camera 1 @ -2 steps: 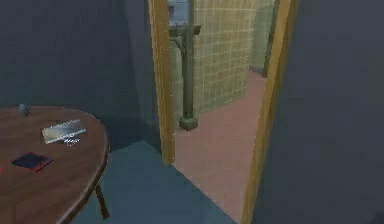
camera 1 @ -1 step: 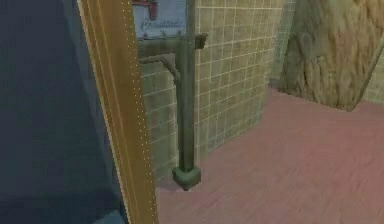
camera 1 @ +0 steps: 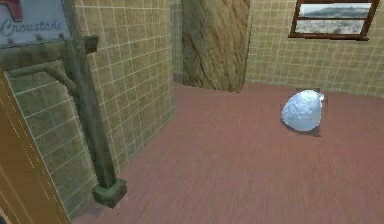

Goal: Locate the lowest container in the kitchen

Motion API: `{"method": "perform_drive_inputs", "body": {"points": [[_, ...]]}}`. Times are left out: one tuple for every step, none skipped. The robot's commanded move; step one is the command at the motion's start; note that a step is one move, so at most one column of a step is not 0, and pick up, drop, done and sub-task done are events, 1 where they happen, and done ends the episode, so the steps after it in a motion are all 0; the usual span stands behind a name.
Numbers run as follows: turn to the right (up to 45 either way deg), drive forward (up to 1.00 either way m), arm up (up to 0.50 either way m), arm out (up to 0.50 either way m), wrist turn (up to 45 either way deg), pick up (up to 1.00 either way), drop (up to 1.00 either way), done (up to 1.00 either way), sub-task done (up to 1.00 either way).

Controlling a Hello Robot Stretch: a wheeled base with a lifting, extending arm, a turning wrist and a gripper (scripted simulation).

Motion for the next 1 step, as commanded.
{"method": "perform_drive_inputs", "body": {"points": [[0.0,0.05,0.00,0.00,0.0,0.00,0.00,0.00,0.00]]}}
